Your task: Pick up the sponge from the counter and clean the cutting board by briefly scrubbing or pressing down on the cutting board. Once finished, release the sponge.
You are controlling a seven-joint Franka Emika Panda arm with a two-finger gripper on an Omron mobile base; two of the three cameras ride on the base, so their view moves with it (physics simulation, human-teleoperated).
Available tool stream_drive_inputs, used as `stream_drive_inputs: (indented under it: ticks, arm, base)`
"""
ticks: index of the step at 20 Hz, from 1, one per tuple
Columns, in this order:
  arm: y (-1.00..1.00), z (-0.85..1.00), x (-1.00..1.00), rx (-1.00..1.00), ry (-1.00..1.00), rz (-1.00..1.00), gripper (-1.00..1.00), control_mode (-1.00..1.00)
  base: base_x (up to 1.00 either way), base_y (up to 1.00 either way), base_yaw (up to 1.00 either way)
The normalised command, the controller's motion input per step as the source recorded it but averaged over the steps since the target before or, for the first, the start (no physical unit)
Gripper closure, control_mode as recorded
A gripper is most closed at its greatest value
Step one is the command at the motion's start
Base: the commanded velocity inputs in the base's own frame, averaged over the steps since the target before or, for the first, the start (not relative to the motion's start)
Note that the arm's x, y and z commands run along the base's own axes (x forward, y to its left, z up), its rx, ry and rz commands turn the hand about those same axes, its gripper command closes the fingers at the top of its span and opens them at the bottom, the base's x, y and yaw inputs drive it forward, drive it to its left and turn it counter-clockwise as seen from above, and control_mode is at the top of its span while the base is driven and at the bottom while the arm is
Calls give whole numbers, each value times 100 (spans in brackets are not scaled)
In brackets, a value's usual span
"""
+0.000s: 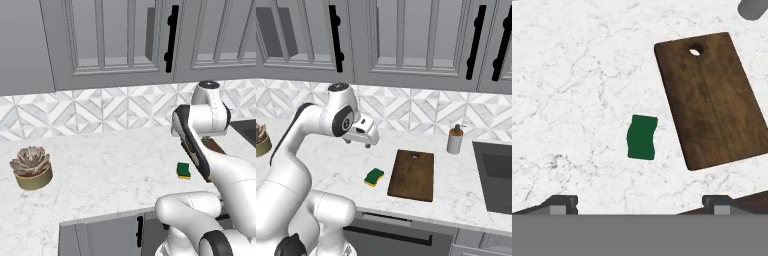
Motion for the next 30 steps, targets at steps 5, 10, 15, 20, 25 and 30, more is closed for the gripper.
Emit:
stream_drive_inputs:
  ticks: [5, 10, 15, 20, 25, 30]
  arm:
    - [1, -45, 0, 2, 3, -5, -100, -100]
    - [9, -17, -11, 4, 0, 0, -100, -100]
    - [-15, -25, 1, 9, 1, -3, -100, -100]
    - [-9, -23, 3, 9, 0, -6, -100, -100]
    - [-1, -17, 8, 2, 0, -7, -100, -100]
    - [-15, -3, 8, -4, 2, -7, -100, -100]
  base:
    - [0, 0, 0]
    - [0, 0, 0]
    - [0, 0, 0]
    - [0, 0, 0]
    - [0, 0, 0]
    - [0, 0, 0]
